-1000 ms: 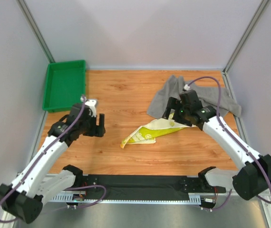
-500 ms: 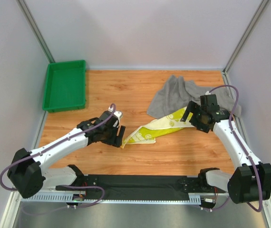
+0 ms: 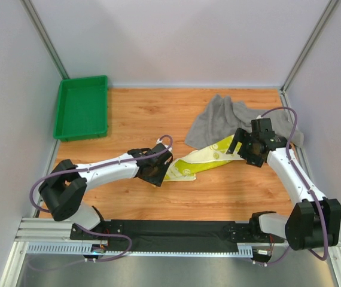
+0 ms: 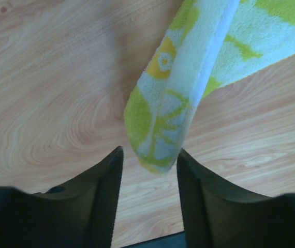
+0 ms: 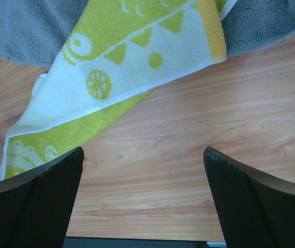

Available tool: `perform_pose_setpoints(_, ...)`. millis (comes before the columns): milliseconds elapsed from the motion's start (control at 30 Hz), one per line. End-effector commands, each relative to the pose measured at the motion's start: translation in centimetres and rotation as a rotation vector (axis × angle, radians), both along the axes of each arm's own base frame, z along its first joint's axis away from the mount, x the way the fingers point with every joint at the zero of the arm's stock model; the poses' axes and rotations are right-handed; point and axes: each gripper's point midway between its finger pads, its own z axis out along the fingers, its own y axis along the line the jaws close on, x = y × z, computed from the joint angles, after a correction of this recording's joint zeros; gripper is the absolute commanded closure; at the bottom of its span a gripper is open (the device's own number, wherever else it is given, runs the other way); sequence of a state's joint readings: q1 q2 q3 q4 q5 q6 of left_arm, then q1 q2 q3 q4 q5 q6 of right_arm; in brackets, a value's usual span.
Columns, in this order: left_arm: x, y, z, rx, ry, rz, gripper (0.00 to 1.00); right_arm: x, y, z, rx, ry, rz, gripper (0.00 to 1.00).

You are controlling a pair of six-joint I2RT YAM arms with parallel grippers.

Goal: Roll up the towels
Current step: Flatten the towel

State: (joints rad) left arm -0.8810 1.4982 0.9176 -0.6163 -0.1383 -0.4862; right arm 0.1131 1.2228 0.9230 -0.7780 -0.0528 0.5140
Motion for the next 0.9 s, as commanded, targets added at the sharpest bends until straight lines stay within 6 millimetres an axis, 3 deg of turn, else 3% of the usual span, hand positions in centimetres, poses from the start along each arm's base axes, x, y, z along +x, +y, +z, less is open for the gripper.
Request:
perform_pose_setpoints(0, 1.5, -0.3, 0.2, 0.038, -0.043, 0.032, 0.50, 1.0, -0.1, 0.6, 0.009, -0.037, 0.009, 0.02)
perform_pose_setpoints(133, 1.8, 0.1, -0.3, 0.089, -0.041, 0.033, 0.76, 1.1, -0.4, 0.5, 0.008, -0.031, -0.001, 0.02)
perform_pose_setpoints(167, 1.8, 0.2, -0.2, 0.095, -0.039, 0.032, 0.90, 1.2, -0.5, 0.4, 0.006, -0.031, -0.003, 0.02)
perform_pose_setpoints(200, 2.0, 0.2, 0.1, 0.100, -0.046, 0.032, 0.98, 1.3, -0.6, 0.4, 0.009, -0.030, -0.009, 0.02)
perform_pose_setpoints(233, 1.8, 0.5, 0.3, 0.110, -0.043, 0.033, 1.00, 1.3, -0.6, 0.3, 0.009, -0.029, -0.013, 0.02)
perform_pose_setpoints(467, 1.8, 1.7, 3.3, 0.077, -0.119, 0.029, 1.00, 2.1, -0.8, -0.8, 0.020, -0.005, -0.042, 0.09)
perform_pose_setpoints(800, 1.2, 2.5, 2.8, 0.101, -0.106, 0.041, 1.00, 3.8, -2.2, -4.0, 0.035, 0.065, -0.105, 0.26)
perform_pose_setpoints(867, 1.2, 2.7, 2.8, 0.108, -0.108, 0.043, 1.00, 4.1, -3.5, -5.2, 0.064, 0.088, -0.150, 0.31)
